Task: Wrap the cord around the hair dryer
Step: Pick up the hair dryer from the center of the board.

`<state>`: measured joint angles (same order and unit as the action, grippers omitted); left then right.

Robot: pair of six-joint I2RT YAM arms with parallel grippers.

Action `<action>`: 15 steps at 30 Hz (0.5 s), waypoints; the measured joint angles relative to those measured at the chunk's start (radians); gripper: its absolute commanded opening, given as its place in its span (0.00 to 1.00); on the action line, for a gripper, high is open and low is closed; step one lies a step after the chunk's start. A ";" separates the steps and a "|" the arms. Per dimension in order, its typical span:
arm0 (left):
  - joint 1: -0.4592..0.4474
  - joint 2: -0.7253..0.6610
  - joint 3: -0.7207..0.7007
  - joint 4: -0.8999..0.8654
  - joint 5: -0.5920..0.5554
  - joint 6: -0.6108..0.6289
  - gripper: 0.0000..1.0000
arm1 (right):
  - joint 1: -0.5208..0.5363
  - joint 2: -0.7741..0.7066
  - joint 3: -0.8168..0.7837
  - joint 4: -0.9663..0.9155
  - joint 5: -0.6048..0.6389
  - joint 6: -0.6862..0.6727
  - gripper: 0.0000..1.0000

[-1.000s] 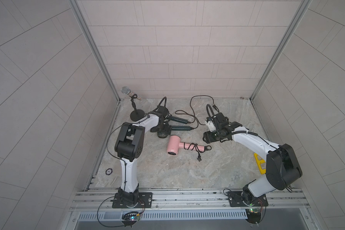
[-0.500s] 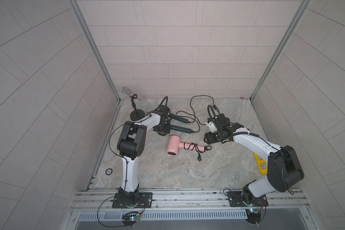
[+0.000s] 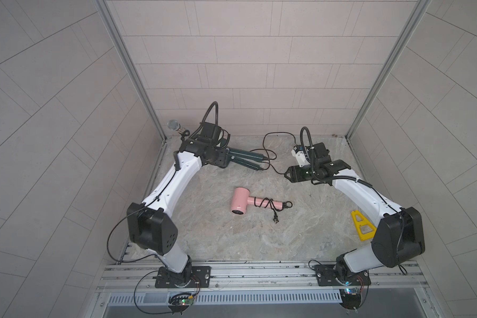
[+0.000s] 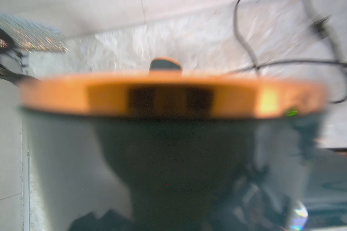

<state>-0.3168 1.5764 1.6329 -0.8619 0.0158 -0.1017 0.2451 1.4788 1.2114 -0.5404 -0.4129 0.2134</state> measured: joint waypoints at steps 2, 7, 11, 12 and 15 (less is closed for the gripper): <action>-0.001 -0.048 0.003 -0.024 0.023 -0.002 0.00 | -0.041 -0.005 0.000 0.012 -0.037 0.001 0.66; -0.003 -0.071 0.092 -0.115 0.071 -0.002 0.00 | -0.133 -0.043 -0.057 0.100 -0.095 0.003 0.65; -0.005 -0.071 0.148 -0.144 0.119 -0.006 0.00 | -0.134 -0.065 -0.156 0.196 -0.127 -0.023 0.64; -0.005 -0.070 0.153 -0.144 0.129 -0.010 0.00 | -0.132 -0.066 -0.189 0.237 -0.137 -0.034 0.64; -0.005 -0.062 0.169 -0.156 0.169 -0.013 0.00 | -0.130 -0.063 -0.315 0.381 -0.164 -0.068 0.62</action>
<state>-0.3218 1.5143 1.8015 -1.0183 0.1852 -0.1150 0.1150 1.4158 0.8963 -0.1589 -0.5774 0.1459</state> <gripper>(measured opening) 0.706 0.627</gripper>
